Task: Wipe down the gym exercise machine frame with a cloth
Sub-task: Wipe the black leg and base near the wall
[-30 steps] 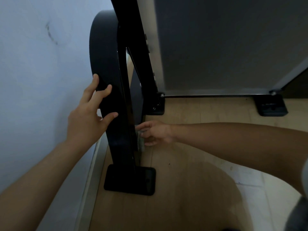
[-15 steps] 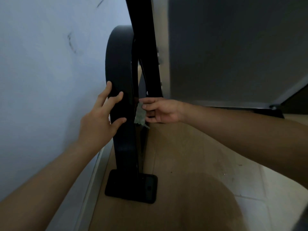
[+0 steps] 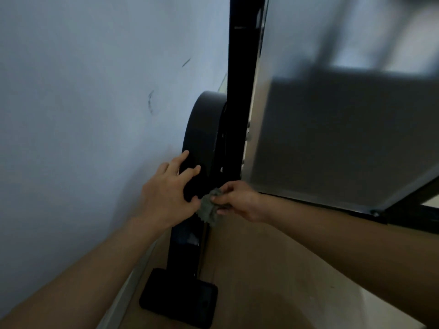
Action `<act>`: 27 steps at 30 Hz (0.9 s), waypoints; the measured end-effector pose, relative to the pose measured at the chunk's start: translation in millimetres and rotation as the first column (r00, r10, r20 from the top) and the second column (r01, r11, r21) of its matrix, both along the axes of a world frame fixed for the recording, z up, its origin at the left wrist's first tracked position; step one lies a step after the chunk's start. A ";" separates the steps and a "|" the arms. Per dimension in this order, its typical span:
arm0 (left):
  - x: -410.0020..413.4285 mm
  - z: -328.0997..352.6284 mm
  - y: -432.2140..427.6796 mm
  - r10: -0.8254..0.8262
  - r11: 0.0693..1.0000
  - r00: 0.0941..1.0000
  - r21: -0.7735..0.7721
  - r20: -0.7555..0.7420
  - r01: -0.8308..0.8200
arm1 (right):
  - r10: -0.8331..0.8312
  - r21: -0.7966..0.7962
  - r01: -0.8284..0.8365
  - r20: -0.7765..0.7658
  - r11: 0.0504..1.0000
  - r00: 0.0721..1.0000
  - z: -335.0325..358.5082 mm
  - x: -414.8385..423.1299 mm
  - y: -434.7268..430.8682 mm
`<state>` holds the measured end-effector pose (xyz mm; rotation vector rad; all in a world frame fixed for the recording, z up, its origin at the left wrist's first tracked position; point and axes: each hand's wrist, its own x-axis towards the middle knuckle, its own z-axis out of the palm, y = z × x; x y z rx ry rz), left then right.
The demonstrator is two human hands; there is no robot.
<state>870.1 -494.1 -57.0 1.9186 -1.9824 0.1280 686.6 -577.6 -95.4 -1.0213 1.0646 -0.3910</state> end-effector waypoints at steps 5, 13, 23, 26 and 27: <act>-20.4 18.6 0.7 -0.021 0.999 0.989 0.035 -0.148 0.027 | -0.234 -0.005 0.236 0.108 0.972 0.966 39.2 2.5 1.3; -38.7 39.4 -27.8 0.129 0.989 0.720 0.035 -0.681 -0.143 | -0.332 -0.323 0.369 0.167 0.872 0.929 95.4 -5.0 -8.6; -64.5 113.3 -98.9 0.157 0.961 0.238 0.094 -0.959 -0.259 | -0.546 -0.910 0.297 0.097 0.291 0.832 145.8 6.8 -39.8; -65.0 132.5 -114.0 0.138 0.963 0.055 0.121 -0.989 -0.240 | -0.563 -0.949 0.176 -0.001 0.261 0.827 154.3 13.8 -46.2; -64.1 137.0 -117.8 0.124 0.968 0.039 0.112 -0.992 -0.223 | -0.560 -0.955 0.158 -0.010 0.252 0.829 158.0 14.6 -47.3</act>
